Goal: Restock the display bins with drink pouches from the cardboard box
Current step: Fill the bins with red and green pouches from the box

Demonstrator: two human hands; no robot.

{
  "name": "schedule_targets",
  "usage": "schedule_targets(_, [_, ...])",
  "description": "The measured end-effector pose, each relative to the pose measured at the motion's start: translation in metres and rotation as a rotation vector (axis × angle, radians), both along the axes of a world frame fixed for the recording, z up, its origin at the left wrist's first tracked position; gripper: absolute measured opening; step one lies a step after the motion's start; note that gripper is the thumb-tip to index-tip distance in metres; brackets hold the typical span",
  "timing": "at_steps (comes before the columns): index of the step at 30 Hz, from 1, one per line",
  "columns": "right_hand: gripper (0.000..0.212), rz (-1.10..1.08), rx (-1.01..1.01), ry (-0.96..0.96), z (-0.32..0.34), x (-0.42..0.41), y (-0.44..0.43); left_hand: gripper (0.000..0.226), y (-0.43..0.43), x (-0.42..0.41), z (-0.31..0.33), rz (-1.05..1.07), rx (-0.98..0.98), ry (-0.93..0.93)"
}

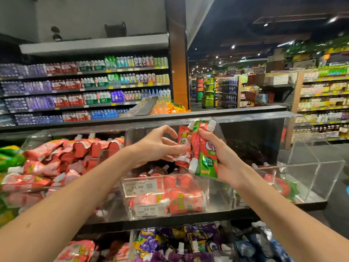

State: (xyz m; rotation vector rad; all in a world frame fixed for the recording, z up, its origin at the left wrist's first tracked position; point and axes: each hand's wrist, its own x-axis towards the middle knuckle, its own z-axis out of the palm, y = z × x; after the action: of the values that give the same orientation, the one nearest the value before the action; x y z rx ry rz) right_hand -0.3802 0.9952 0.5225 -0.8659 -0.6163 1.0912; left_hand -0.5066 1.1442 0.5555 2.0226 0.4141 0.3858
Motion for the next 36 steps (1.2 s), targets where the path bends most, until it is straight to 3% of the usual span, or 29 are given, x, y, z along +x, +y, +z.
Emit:
schedule_targets(5, [0.039, 0.008, -0.023, 0.013, 0.006, -0.019, 0.025, 0.04, 0.016, -0.012, 0.0, 0.114, 0.119, -0.012])
schedule_targets(8, [0.039, -0.002, -0.066, -0.018, 0.003, -0.023, 0.033, 0.038, 0.03, -0.015, 0.004, 0.205, 0.211, 0.109])
schedule_targets(11, [0.026, -0.048, -0.09, -0.041, 0.004, -0.021, 0.03, 0.035, 0.041, -0.011, 0.001, 0.341, 0.355, 0.315])
schedule_targets(15, [0.046, -0.12, -0.146, -0.108, 0.005, -0.015, 0.026, 0.029, 0.059, 0.004, -0.018, 0.449, 0.586, 0.528])
schedule_targets(17, [0.045, -0.13, -0.179, -0.105, 0.003, -0.014, 0.026, 0.027, 0.066, 0.01, -0.029, 0.472, 0.696, 0.57])
schedule_targets(19, [0.037, -0.126, -0.201, -0.091, 0.002, -0.016, 0.023, 0.034, 0.07, 0.013, -0.037, 0.458, 0.776, 0.639])
schedule_targets(21, [0.043, -0.134, -0.213, -0.086, 0.0, -0.017, 0.021, 0.041, 0.074, 0.016, -0.042, 0.439, 0.876, 0.688])
schedule_targets(23, [0.054, -0.149, -0.236, -0.087, -0.002, -0.016, 0.021, 0.04, 0.076, 0.019, -0.048, 0.414, 0.978, 0.716])
schedule_targets(29, [0.058, -0.159, -0.249, -0.086, -0.002, -0.018, 0.015, 0.035, 0.074, 0.019, -0.058, 0.309, 1.321, 0.868])
schedule_targets(36, [0.063, -0.166, -0.274, -0.154, 0.0, -0.025, 0.006, 0.028, 0.069, 0.014, -0.04, 0.22, 1.29, 0.845])
